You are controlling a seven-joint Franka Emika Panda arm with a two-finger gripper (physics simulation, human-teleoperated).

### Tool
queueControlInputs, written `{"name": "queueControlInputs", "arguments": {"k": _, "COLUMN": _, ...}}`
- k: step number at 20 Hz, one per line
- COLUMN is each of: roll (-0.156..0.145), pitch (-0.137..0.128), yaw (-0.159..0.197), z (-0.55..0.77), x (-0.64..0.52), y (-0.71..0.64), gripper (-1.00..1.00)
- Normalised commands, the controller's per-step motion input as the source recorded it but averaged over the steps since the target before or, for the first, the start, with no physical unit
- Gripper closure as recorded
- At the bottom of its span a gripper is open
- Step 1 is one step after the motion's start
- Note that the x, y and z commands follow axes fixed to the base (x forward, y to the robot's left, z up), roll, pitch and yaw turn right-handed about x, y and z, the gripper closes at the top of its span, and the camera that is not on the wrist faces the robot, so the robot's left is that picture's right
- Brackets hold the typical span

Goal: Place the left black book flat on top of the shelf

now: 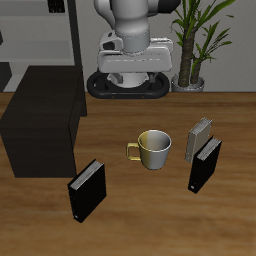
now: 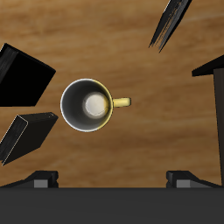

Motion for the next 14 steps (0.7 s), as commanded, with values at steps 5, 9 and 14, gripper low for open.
{"name": "queueControlInputs", "arguments": {"k": 5, "roll": -0.021, "pitch": -0.050, "yaw": -0.056, "z": 0.06, "x": 0.10, "y": 0.50, "gripper": -1.00}}
{"name": "queueControlInputs", "arguments": {"k": 9, "roll": 0.035, "pitch": -0.010, "yaw": -0.001, "z": 0.02, "x": 0.19, "y": 0.72, "gripper": -1.00}}
{"name": "queueControlInputs", "arguments": {"k": 14, "roll": 0.022, "pitch": 0.000, "yaw": -0.021, "z": -0.01, "x": 0.16, "y": 0.42, "gripper": -1.00}}
